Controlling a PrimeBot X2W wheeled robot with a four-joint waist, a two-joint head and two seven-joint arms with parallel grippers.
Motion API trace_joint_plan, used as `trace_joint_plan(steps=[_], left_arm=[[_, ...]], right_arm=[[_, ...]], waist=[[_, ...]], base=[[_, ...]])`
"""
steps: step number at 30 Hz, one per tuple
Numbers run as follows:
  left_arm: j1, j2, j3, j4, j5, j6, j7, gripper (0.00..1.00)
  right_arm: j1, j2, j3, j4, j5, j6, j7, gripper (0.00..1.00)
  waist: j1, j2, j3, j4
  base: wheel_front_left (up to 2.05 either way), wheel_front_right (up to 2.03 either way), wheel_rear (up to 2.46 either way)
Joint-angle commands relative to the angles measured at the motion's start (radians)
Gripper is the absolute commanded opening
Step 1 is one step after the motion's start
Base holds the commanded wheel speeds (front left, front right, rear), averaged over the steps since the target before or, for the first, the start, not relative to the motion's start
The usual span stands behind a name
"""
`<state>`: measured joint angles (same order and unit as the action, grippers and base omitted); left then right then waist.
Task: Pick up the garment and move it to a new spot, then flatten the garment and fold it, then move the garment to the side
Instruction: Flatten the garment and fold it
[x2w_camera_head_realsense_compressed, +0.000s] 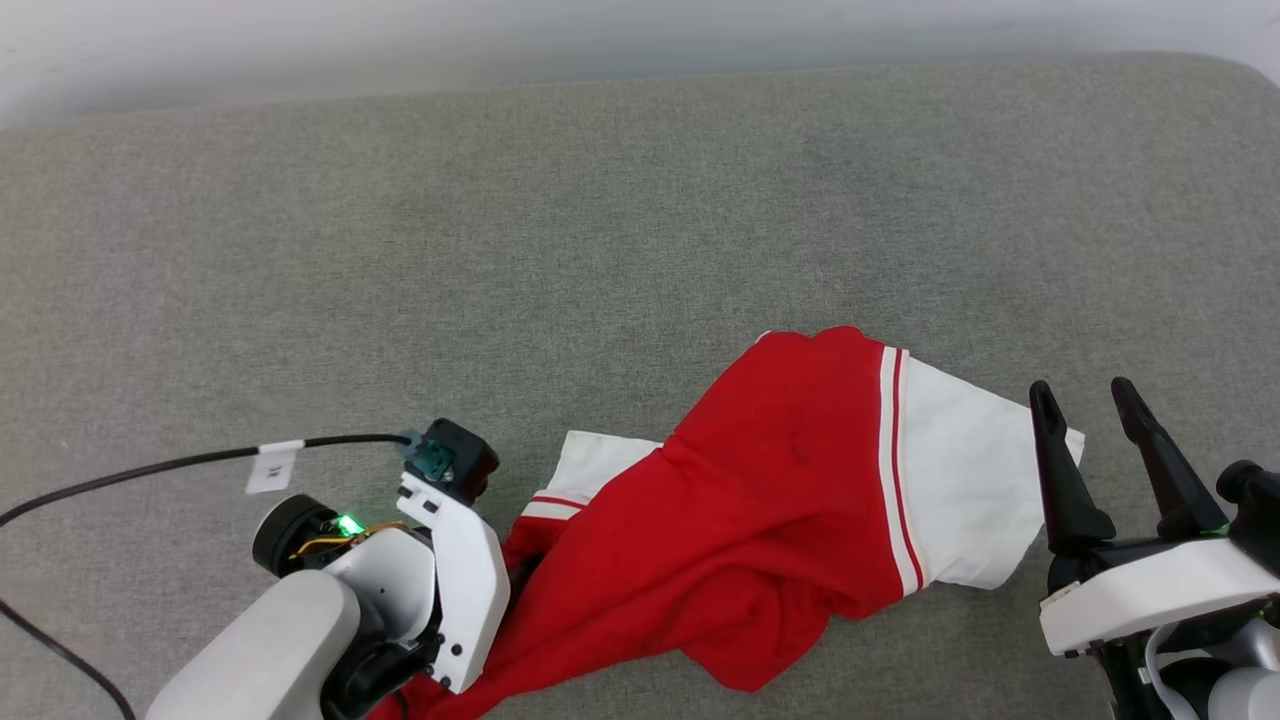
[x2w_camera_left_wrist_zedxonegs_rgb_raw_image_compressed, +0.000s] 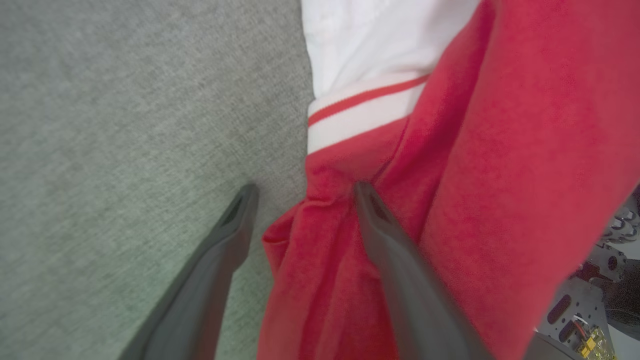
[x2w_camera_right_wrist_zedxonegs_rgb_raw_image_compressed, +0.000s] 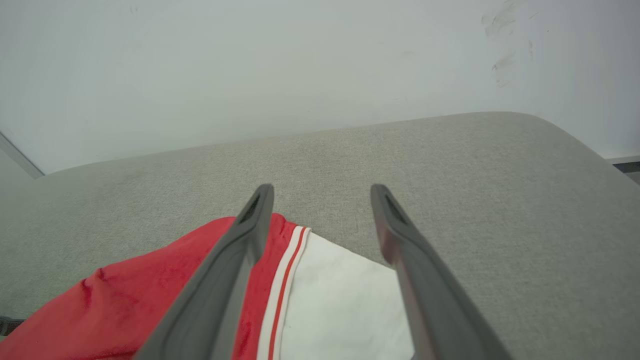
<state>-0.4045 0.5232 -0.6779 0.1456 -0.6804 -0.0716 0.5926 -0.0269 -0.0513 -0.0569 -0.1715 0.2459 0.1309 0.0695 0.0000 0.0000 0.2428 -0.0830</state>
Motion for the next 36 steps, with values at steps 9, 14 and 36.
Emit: trace_joint_plan(steps=[9, 14, 36], left_arm=[[-0.033, -0.020, -0.032, 0.031, 0.049, -0.001, -0.066, 0.00], [-0.047, -0.030, 0.041, 0.007, 0.111, 0.091, -0.253, 0.00], [0.411, -0.106, 0.217, -0.007, -0.094, 0.319, -0.442, 1.00]], right_arm=[[-0.013, 0.002, -0.007, 0.013, -0.007, 0.000, -0.009, 1.00], [0.002, 0.002, -0.013, 0.014, -0.006, 0.000, -0.002, 1.00], [0.040, 0.002, -0.013, -0.015, -0.018, 0.000, 0.025, 1.00]], waist=[[0.0000, 0.0000, -0.022, 0.012], [0.0000, 0.0000, -0.048, 0.035], [0.0000, 0.0000, -0.100, 0.086]], base=[[0.00, 0.00, 0.00], [0.00, 0.00, 0.00], [0.00, 0.00, 0.00]])
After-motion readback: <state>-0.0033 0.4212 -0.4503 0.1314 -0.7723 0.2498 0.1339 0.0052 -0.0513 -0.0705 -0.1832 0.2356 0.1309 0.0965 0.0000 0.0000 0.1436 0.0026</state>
